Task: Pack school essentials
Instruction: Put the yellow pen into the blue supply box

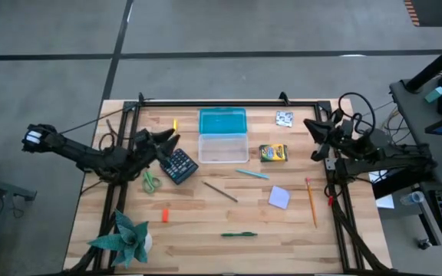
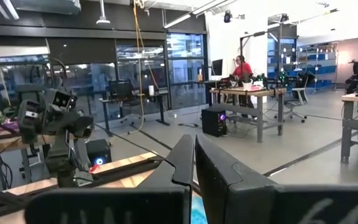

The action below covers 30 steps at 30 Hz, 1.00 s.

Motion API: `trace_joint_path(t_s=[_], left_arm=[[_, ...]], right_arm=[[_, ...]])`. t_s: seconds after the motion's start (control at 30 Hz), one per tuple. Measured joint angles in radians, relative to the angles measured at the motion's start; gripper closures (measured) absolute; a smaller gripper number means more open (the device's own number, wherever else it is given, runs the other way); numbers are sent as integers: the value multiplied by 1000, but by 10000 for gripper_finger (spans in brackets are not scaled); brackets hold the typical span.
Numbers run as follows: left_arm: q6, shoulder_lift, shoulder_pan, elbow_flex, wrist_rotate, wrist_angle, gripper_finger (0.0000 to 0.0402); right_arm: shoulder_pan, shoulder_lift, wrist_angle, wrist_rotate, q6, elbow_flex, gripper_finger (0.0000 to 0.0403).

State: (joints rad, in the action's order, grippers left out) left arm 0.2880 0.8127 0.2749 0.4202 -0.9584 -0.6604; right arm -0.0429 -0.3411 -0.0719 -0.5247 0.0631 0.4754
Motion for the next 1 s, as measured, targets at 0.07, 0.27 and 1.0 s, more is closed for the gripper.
trace_joint_path(t_s=[0.07, 0.27, 1.0], left_arm=[[43, 20, -1, 55, -24, 90, 227], [196, 98, -18, 189, -47, 362, 227], [522, 513, -523, 454, 507, 907, 227]], right_arm=[[0, -12, 1, 0, 0, 7, 394], [0, -38, -14, 0, 24, 43, 394], [0, -37, -490, 211, 304, -258, 394]])
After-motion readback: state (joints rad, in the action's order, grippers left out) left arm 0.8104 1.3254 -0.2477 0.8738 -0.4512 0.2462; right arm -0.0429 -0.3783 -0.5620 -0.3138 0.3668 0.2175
